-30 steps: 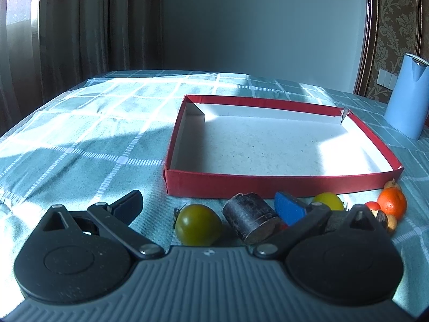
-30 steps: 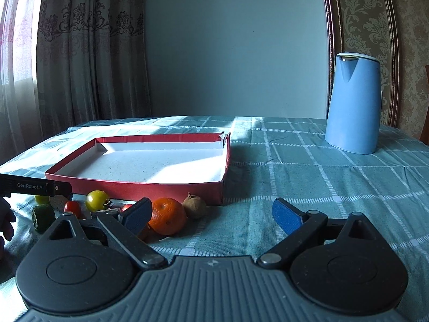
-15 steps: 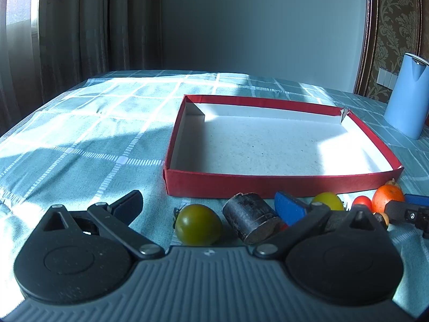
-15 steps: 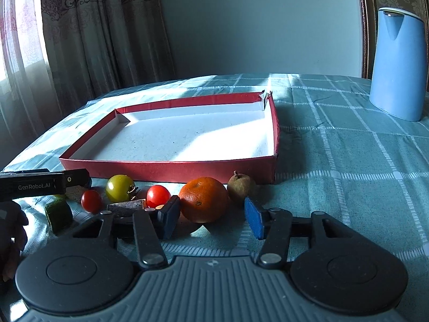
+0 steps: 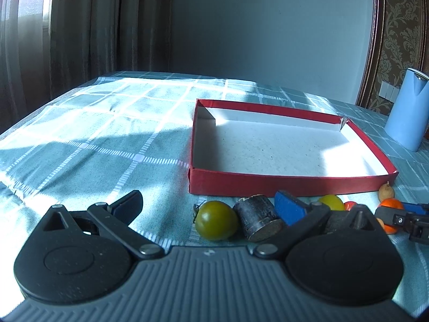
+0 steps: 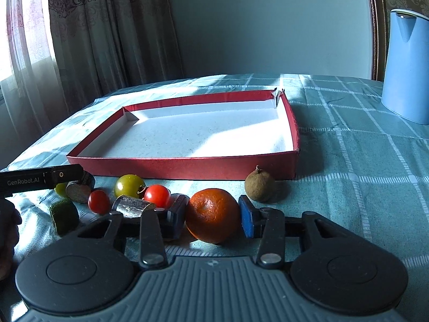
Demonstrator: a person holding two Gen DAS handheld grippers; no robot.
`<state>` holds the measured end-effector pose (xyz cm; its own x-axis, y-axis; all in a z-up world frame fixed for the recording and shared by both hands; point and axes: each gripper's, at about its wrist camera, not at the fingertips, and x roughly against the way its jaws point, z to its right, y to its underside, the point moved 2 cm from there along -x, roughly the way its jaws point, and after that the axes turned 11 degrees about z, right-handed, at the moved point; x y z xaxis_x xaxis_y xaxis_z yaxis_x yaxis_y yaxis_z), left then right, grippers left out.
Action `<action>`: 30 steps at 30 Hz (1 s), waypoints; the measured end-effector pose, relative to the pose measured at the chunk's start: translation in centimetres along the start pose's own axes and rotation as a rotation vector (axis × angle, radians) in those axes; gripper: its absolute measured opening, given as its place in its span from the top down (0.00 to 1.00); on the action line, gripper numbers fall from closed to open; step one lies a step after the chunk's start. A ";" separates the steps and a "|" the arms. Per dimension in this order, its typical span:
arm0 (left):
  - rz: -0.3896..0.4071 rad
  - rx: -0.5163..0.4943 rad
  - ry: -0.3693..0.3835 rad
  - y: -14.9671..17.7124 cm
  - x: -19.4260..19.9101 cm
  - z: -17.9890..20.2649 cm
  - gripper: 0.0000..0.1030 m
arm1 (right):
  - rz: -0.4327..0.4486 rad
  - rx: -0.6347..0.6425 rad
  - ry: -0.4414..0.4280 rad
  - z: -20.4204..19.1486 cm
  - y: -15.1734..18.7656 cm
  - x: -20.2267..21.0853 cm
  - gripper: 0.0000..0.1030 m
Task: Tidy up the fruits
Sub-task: 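Close the right gripper around the orange, then grasp the green cucumber slice with the left gripper while the right holds the orange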
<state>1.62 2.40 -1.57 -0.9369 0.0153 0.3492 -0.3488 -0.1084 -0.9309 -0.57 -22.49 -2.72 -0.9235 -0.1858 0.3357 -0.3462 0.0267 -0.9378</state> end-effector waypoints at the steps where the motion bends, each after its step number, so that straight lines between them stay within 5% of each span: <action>1: 0.001 0.005 0.009 0.1 0.4 -0.2 0.00 | 0.002 -0.002 -0.001 0.1 0.0 0.1 0.60; 25: -0.033 -0.217 0.130 2.2 3.1 4.1 0.00 | 0.056 0.025 0.002 -0.4 -0.2 1.2 0.60; 30: -0.092 -0.211 0.163 2.6 2.3 4.5 0.24 | 0.053 0.029 0.000 -0.4 -0.1 1.2 0.60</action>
<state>-1.34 -2.34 -2.66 -0.8864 0.1767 0.4278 -0.4141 0.1103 -0.9035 -1.71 -22.29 -2.17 -0.9403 -0.1853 0.2854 -0.2919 0.0085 -0.9564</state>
